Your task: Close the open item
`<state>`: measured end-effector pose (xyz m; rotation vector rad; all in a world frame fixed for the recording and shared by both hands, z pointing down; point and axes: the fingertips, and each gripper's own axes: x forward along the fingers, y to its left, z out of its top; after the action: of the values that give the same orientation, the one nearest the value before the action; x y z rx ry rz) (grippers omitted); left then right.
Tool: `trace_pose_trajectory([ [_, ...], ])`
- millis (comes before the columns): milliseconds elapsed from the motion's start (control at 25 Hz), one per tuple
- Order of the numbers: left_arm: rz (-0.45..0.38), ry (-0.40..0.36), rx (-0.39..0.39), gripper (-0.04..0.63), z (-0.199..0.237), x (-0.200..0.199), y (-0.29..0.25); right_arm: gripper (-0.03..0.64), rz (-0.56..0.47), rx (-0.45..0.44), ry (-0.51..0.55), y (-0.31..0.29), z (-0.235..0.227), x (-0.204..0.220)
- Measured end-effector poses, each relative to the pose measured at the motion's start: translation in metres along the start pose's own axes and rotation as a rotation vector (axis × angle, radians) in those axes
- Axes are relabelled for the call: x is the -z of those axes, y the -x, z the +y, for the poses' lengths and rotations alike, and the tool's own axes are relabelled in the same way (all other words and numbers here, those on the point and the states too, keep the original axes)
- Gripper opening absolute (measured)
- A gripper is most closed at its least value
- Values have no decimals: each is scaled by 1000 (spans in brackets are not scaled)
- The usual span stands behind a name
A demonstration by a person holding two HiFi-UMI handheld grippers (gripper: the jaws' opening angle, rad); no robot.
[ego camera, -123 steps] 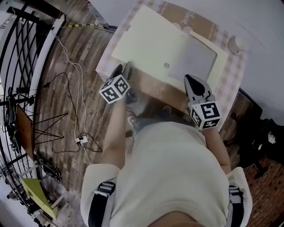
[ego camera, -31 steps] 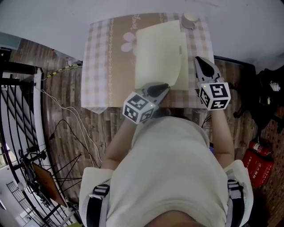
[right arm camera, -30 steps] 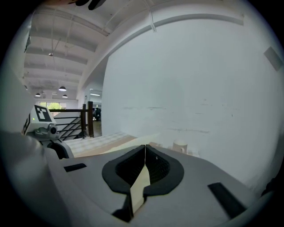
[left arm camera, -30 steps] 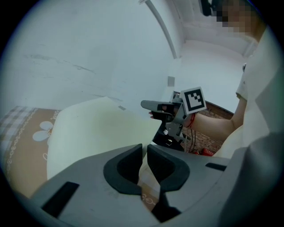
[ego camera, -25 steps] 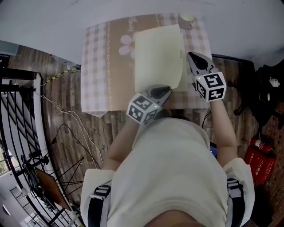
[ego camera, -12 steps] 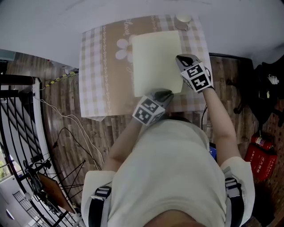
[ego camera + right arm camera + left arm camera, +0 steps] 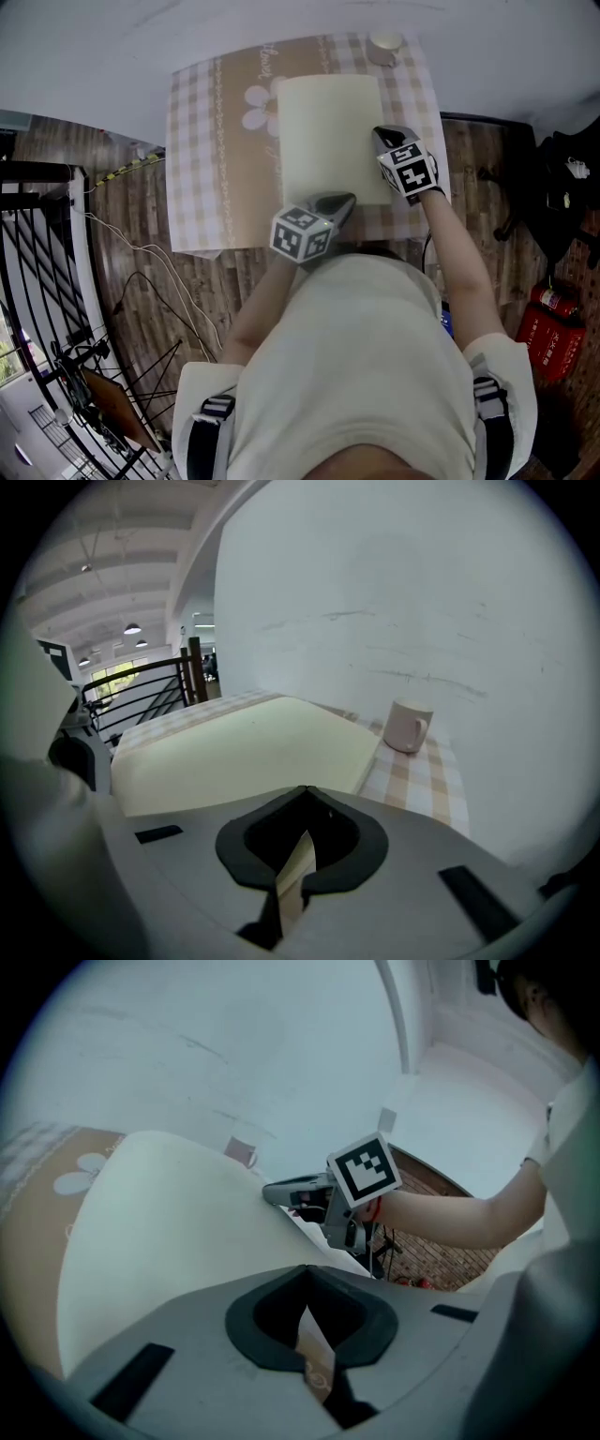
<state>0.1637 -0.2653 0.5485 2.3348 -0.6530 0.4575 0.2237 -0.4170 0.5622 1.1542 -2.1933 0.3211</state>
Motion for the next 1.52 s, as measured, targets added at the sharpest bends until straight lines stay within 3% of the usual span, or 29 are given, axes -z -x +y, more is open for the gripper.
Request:
trace_pose_trajectory([
  [160,-3,-34,-67,2,8,1,11,0,39,20,21,-1,1,1],
  [440,-107,21,-244,2,29,-8,36,0,95,31,49,-2,3,1],
  [640,-175,36,-357,2,36,-14,62,0,68,59,26,2,1,-1],
  [840,-256,84,-453,2,43,-18,93,1,65,63,92,13,14,0],
  [1200,-324,89,-505,2,38,-18,124,0,42,8,58,53,60,22],
  [1520,-364,100,-512,2,23,-1,159,0,-134,-16,-109,119,118,21],
])
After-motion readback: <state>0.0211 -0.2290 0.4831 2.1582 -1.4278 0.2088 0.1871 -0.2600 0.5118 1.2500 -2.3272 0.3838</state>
